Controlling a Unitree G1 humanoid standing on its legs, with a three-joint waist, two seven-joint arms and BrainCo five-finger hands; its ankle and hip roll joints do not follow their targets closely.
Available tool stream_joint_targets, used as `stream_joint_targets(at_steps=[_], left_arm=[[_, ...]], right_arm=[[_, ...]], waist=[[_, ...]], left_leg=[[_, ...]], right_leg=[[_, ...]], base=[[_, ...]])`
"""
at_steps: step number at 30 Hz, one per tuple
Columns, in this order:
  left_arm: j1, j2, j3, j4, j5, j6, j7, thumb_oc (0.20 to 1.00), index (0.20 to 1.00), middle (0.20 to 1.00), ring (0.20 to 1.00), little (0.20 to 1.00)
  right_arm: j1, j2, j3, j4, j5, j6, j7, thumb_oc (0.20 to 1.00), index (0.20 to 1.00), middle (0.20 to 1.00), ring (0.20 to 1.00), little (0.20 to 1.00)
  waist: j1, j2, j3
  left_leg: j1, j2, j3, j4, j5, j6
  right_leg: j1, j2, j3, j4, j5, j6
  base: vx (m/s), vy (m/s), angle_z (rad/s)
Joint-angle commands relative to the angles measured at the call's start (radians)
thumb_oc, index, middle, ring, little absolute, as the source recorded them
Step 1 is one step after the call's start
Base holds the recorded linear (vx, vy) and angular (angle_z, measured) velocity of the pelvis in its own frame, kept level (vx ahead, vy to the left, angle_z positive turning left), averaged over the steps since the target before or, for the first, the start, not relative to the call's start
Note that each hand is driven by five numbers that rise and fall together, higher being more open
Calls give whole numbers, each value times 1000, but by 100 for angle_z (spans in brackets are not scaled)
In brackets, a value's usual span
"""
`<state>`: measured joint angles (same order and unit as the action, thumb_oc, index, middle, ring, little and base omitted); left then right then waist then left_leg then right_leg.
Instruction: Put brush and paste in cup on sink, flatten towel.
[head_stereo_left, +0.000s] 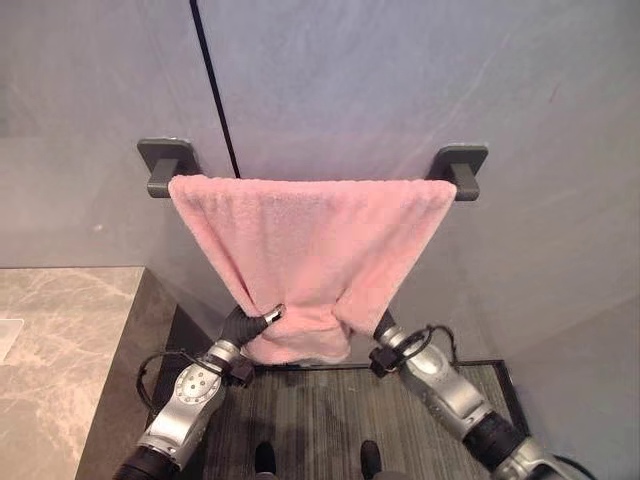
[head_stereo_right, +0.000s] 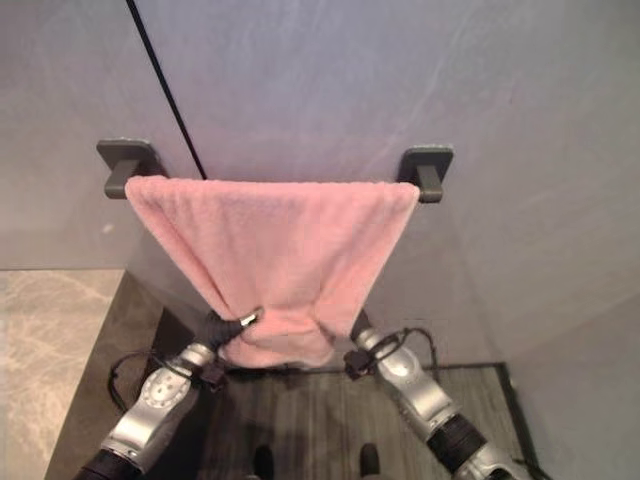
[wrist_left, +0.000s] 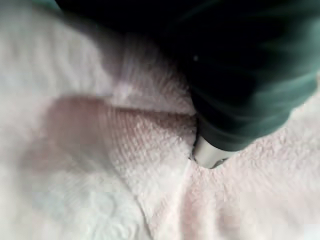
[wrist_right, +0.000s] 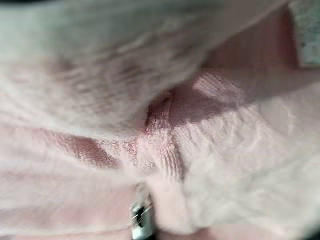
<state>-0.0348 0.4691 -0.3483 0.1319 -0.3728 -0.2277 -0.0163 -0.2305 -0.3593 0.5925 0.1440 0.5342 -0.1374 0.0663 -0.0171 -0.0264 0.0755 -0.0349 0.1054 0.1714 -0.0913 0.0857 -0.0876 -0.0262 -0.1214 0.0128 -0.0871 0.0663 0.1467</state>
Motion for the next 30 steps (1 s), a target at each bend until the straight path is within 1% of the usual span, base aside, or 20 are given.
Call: stream_joint_targets(at_steps=[1,3,4,5,6,8,10,11,13,14,16,19,20,21,23,25,26,27,29,30], left_arm=[[41,78,15,-54,4,-16,-7,200,200,200,200,200],[40,81,-3,-57,20,-10,-20,200,200,200,200,200],[33,80,-13,-42,35,-7,-18,253,253,253,253,253],[26,78,-21,-22,58,-2,-10,476,476,476,476,476],[18,63,-23,34,131,16,15,1000,1000,1000,1000,1000],[27,51,2,85,287,74,52,1000,1000,1000,1000,1000],[89,51,68,84,364,119,48,1000,1000,1000,1000,1000],[113,54,86,92,386,125,36,1000,1000,1000,1000,1000],[140,56,108,93,405,131,31,1000,1000,1000,1000,1000],[183,56,153,95,416,134,40,1000,1000,1000,1000,1000],[206,52,176,94,413,137,40,1000,1000,1000,1000,1000],[256,36,249,120,403,139,58,1000,1000,1000,1000,1000],[283,18,302,105,385,136,88,1000,1000,1000,1000,1000],[307,6,370,57,393,113,148,1000,1000,1000,1000,1000],[307,3,379,34,408,99,178,1000,1000,1000,1000,1000],[317,65,456,-116,631,22,367,1000,1000,1000,1000,1000],[317,65,456,-116,631,22,367,1000,1000,1000,1000,1000],[317,128,486,-232,737,-31,417,1000,1000,1000,1000,1000],[305,173,489,-286,785,-60,440,1000,1000,1000,1000,1000],[279,243,486,-360,866,-80,465,1000,1000,1000,1000,1000]], right_arm=[[-50,11,-38,-160,5,-65,13,200,200,200,200,200],[-60,14,-27,-135,-6,-61,18,200,200,200,200,200],[-65,18,-22,-109,-18,-56,10,200,200,200,200,200],[-69,18,-16,-75,-37,-49,5,379,379,379,379,379],[-63,11,-5,-17,-101,-17,-9,1000,1000,1000,1000,1000],[-56,-12,-19,59,-247,25,-33,1000,1000,1000,1000,1000],[19,-27,-93,119,-252,74,-52,1000,1000,1000,1000,1000],[48,-32,-113,149,-266,81,-44,1000,1000,1000,1000,1000],[79,-42,-127,151,-302,85,-35,1000,1000,1000,1000,1000],[134,-55,-183,172,-315,90,-51,1000,1000,1000,1000,1000],[162,-55,-207,183,-309,91,-47,1000,1000,1000,1000,1000],[241,-56,-324,194,-294,82,-90,1000,1000,1000,1000,1000],[281,-47,-399,167,-287,66,-132,1000,1000,1000,1000,1000],[319,-61,-482,81,-350,30,-198,1000,1000,1000,1000,1000],[319,-65,-496,56,-380,12,-224,1000,1000,1000,1000,1000],[340,-155,-565,-184,-640,-81,-330,1000,1000,1000,1000,1000],[341,-155,-565,-185,-640,-81,-330,1000,1000,1000,1000,1000],[333,-205,-583,-297,-726,-133,-365,1000,1000,1000,1000,1000],[303,-247,-566,-366,-789,-159,-374,1000,1000,1000,1000,1000],[253,-301,-528,-435,-856,-175,-380,1000,1000,1000,1000,1000]], waist=[[5,-50,-25],[7,-47,-28],[7,-47,-30],[7,-46,-31],[4,-49,-36],[3,-50,-39],[-2,-47,-45],[-4,-45,-47],[-6,-42,-50],[-12,-39,-54],[-14,-37,-57],[-26,-29,-62],[-34,-24,-64],[-40,-18,-66],[-42,-17,-66],[-44,-18,-67],[-44,-18,-68],[-42,-21,-66],[-38,-23,-73],[-35,-26,-73]], left_leg=[[59,-30,2,4,-68,30],[65,-30,2,4,-71,31],[68,-30,4,4,-71,31],[70,-29,6,4,-71,31],[73,-27,8,4,-72,30],[76,-24,5,4,-73,29],[87,-22,3,4,-77,30],[91,-23,4,4,-80,30],[96,-22,5,4,-83,31],[104,-22,7,4,-87,32],[109,-22,9,4,-89,33],[118,-22,13,5,-92,34],[120,-22,19,5,-94,34],[123,-23,24,5,-97,35],[124,-23,25,5,-98,34],[127,-22,26,5,-102,33],[127,-22,26,6,-102,33],[126,-21,27,8,-97,31],[128,-21,26,6,-104,30],[129,-21,28,7,-99,28]], right_leg=[[-61,-21,48,0,54,37],[-55,-20,45,0,50,36],[-54,-20,46,0,50,36],[-53,-19,47,0,49,35],[-49,-17,44,0,47,33],[-43,-15,40,0,44,30],[-31,-13,35,0,38,27],[-27,-12,33,0,36,27],[-22,-12,32,0,33,27],[-17,-11,35,0,29,26],[-14,-10,37,0,28,25],[-12,-10,43,0,27,25],[-12,-10,46,0,28,26],[-12,-9,48,0,26,26],[-12,-9,49,1,26,27],[-11,-9,51,2,24,30],[-10,-9,51,2,23,30],[-12,-10,52,6,27,32],[-11,-11,54,4,22,35],[-11,-10,56,7,25,35]], base=[[0,0,0],[0,0,0],[0,0,0],[0,0,0],[0,0,0],[0,0,0],[16,-1,0],[0,0,0],[19,7,-1],[47,16,-2],[17,6,0],[7,15,-3],[17,37,-5],[12,36,-3],[10,19,-6],[21,9,-13],[-14,-8,-9],[6,1,-4],[0,0,0],[0,0,0]])
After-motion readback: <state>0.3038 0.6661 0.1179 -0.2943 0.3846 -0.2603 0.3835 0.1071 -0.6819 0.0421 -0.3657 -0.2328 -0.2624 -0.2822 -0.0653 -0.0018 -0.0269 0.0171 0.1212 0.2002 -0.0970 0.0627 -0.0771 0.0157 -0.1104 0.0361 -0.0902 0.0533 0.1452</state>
